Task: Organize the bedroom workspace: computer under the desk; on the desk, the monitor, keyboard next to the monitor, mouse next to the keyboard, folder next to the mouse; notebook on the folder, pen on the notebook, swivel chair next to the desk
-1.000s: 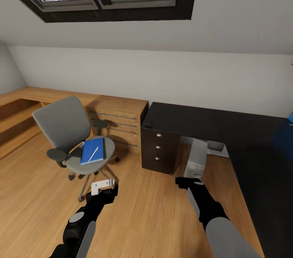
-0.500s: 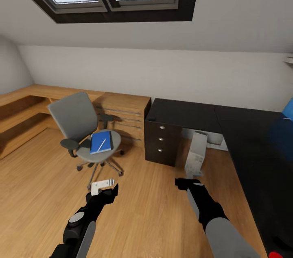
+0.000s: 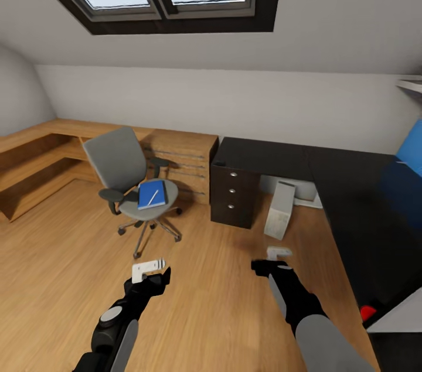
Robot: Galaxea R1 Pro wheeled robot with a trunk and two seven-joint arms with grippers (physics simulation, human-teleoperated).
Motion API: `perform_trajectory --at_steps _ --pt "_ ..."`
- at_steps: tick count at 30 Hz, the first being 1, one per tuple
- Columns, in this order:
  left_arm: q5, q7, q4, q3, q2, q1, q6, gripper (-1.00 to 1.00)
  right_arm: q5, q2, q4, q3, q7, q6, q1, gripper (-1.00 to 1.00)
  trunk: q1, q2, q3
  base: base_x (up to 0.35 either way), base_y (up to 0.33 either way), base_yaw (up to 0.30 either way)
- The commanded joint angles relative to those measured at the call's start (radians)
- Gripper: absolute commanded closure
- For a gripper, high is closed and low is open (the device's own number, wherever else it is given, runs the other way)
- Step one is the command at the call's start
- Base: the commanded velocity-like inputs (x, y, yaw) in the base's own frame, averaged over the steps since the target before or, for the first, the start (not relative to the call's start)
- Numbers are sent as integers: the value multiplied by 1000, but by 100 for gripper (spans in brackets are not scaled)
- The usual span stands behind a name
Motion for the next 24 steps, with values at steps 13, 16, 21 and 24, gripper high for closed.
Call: perform_trajectory --at_steps 13,16,21,24 --pt "10 9 103 -1 2 -1 2 -100 14 0 162 -5 1 -113 -1 -100 0 -2 -2 -299 1 0" --pt "9 12 203 0 4 -1 -2 -100 16 -2 281 -4 0 -214 -1 -100 0 -2 -2 -280 0 0" --pt "7 11 406 0 6 -1 -16 -100 30 -2 512 7 -2 -424 -1 -100 0 -2 -2 -227 0 0" --pt "5 9 511 -1 6 -1 -29 -100 40 -1 584 9 -2 -510 13 -100 0 -2 -2 -94 0 0"
